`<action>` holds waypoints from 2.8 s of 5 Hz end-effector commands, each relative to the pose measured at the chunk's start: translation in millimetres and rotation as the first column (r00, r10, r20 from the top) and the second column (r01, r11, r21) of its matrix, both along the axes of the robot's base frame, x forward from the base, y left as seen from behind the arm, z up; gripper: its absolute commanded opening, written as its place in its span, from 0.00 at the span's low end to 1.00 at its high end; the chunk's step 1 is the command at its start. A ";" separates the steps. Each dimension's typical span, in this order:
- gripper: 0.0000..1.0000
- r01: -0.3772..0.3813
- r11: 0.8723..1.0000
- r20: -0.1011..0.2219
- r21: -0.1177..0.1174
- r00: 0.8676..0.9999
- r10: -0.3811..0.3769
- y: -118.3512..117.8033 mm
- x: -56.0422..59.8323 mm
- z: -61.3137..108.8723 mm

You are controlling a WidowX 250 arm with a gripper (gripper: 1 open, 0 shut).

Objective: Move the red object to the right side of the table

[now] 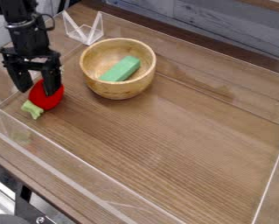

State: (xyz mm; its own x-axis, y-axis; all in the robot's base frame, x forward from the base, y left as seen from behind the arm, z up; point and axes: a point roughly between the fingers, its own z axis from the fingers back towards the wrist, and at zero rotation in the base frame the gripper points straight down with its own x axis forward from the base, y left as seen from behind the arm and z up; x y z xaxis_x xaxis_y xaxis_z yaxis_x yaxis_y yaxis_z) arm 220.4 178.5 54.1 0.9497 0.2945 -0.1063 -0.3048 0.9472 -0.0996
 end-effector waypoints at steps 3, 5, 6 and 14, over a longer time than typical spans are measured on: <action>1.00 -0.144 0.989 0.074 0.033 0.987 0.141 6.4 22.5 32.9; 1.00 -0.208 0.977 0.054 0.047 0.977 0.206 -13.4 26.9 36.2; 1.00 -0.145 0.988 0.049 0.056 0.989 0.142 -11.7 20.5 33.9; 0.00 0.179 0.983 0.189 -0.029 0.967 -0.170 -89.5 28.1 92.7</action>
